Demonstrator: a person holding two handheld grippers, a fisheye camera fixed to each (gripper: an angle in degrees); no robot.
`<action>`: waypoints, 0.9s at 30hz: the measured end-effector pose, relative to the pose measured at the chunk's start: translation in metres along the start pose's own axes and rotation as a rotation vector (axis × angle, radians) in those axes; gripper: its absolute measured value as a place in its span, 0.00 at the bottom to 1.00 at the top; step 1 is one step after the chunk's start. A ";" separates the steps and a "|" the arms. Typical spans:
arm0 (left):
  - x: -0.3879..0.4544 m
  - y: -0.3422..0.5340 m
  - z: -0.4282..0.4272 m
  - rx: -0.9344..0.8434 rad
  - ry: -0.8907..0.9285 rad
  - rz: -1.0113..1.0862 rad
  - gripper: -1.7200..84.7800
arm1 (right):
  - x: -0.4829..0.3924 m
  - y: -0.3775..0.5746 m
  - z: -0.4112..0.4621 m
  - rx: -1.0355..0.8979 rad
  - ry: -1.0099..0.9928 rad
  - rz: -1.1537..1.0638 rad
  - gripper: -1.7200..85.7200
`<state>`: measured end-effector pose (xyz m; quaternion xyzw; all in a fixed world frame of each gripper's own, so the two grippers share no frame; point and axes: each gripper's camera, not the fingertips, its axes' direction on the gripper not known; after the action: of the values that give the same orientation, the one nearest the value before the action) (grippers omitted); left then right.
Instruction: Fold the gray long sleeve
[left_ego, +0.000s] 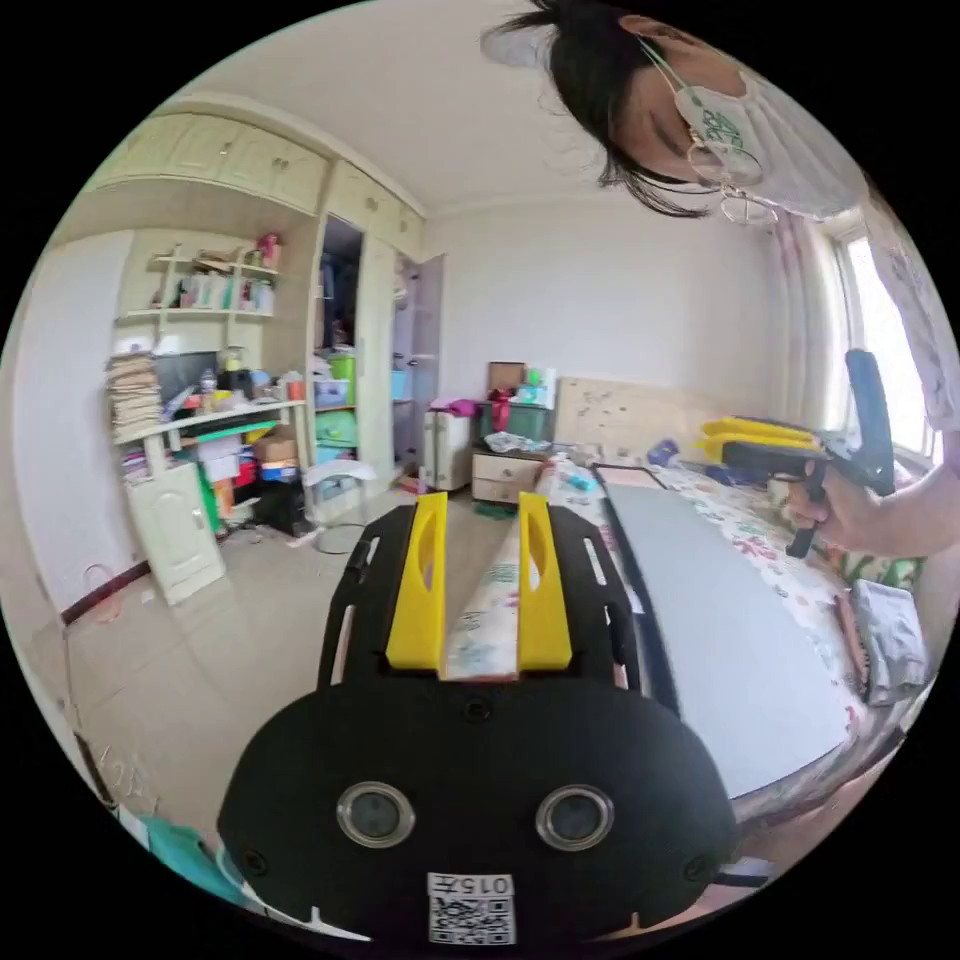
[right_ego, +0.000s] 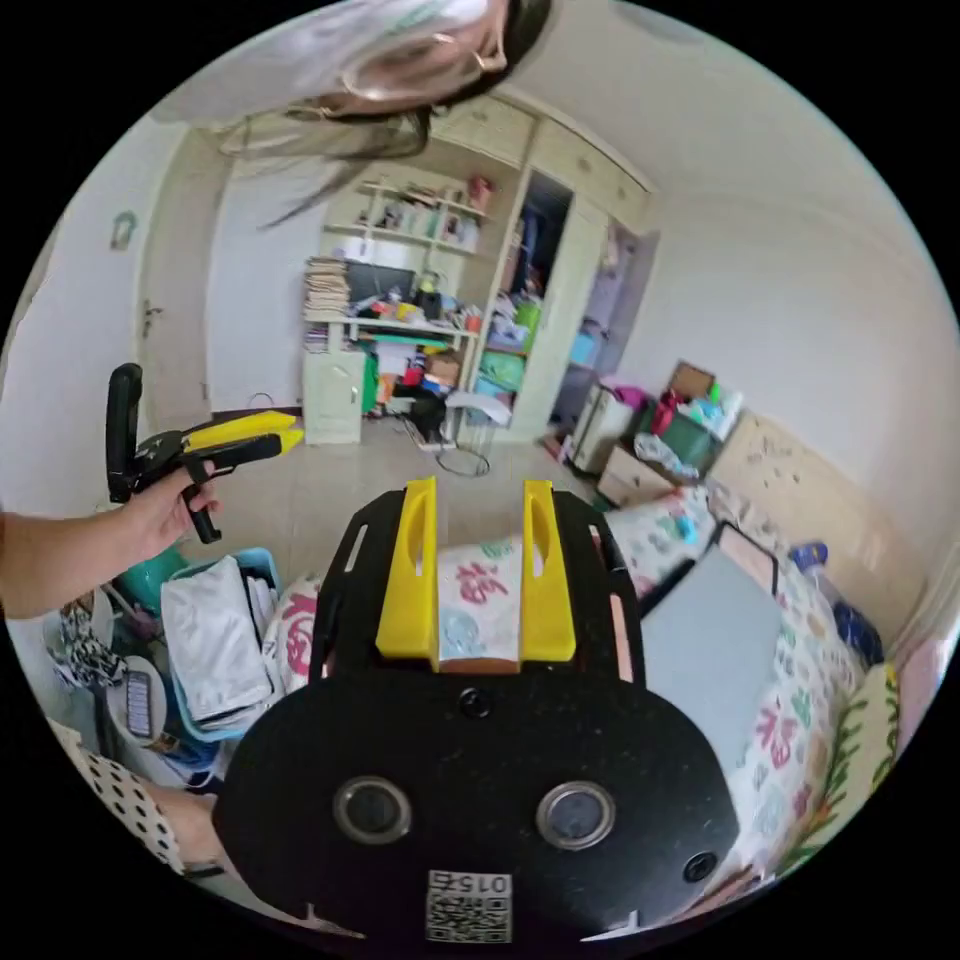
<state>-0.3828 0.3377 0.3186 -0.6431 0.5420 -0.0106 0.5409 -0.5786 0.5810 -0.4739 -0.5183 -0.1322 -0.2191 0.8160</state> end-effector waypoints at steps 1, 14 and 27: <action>0.024 -0.019 0.037 -0.045 0.107 -0.005 0.14 | 0.023 0.011 -0.016 -0.061 0.052 0.052 0.17; 0.487 -0.071 0.378 -0.473 0.870 0.076 0.15 | 0.333 0.229 -0.268 -0.636 0.588 0.734 0.17; 0.872 -0.075 0.573 -0.656 1.197 0.301 0.15 | 0.440 0.314 -0.395 -0.764 0.495 0.992 0.16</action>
<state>0.3713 0.0990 -0.3652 -0.5748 0.8052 -0.1239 -0.0774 -0.0451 0.2426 -0.6954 -0.7045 0.3992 0.0380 0.5855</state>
